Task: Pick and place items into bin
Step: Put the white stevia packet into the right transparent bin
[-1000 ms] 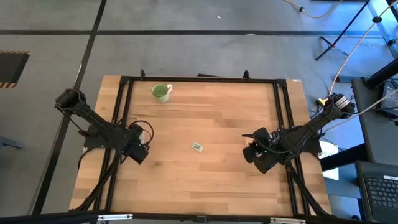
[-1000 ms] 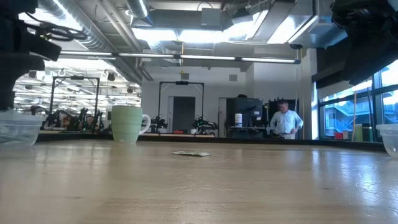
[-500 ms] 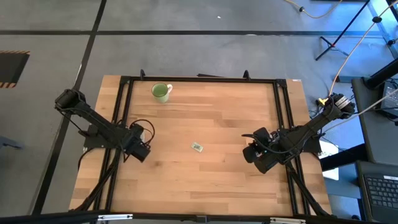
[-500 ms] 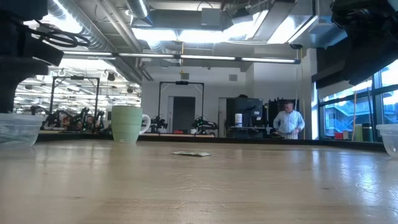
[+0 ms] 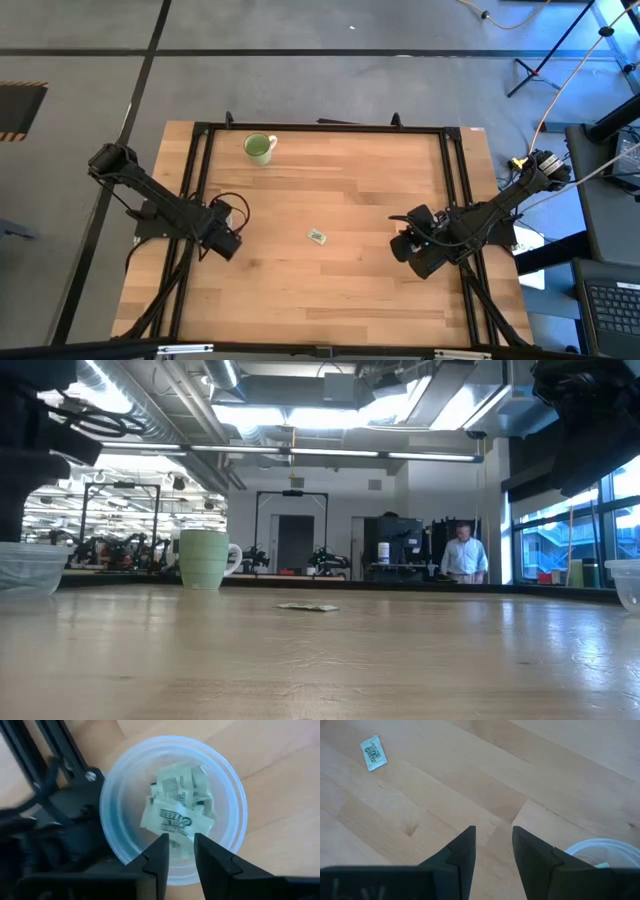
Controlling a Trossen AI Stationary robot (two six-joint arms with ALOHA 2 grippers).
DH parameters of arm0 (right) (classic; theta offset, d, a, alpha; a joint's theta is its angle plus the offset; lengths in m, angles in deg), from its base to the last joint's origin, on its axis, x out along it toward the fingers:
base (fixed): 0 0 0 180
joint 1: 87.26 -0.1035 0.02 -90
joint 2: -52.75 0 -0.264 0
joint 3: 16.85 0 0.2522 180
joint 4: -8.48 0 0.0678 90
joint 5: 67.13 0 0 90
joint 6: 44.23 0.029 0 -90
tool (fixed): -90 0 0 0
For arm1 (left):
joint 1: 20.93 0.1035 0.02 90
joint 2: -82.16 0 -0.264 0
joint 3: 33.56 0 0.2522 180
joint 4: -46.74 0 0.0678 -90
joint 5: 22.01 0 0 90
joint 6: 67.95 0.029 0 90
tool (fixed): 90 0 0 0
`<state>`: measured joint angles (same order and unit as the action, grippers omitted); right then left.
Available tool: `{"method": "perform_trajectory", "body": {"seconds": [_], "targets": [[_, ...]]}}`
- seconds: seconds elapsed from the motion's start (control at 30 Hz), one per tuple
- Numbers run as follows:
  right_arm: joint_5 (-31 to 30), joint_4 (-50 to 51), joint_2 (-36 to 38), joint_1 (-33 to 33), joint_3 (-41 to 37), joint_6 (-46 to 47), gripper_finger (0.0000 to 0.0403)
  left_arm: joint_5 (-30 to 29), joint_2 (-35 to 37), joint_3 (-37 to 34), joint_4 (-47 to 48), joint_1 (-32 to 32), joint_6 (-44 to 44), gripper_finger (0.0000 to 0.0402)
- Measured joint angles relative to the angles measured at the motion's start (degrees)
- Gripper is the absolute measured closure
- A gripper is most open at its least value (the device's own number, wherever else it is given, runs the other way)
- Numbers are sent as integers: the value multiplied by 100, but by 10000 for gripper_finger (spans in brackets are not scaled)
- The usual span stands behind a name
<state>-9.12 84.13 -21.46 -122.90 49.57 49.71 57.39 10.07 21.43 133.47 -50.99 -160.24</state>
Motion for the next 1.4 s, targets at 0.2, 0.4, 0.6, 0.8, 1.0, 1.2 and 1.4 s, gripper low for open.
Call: {"method": "perform_trajectory", "body": {"seconds": [0.2,0.4,0.6,0.8,1.0,1.2,1.4], "targets": [[0,-244,1,0,0,-353,271,-812,1,756,1150,-15,81,309],[-330,-2204,-1,184,0,-2448,271,-2886,4,1309,410,-279,1028,312],[-265,-4702,-216,455,0,-5459,271,-3854,4,1136,-900,-659,1775,313],[173,-5788,-889,898,0,-7021,271,-4220,1,812,-2025,-909,2250,313],[539,-6628,-1807,1335,0,-7716,271,-3752,-1,426,-3869,-863,3658,313],[763,-7256,-2565,1762,0,-8026,271,-2464,6,195,-5684,-480,5492,313],[1112,-7579,-3045,2136,2,-8041,271,-1473,20,158,-6666,143,7317,313]]}}
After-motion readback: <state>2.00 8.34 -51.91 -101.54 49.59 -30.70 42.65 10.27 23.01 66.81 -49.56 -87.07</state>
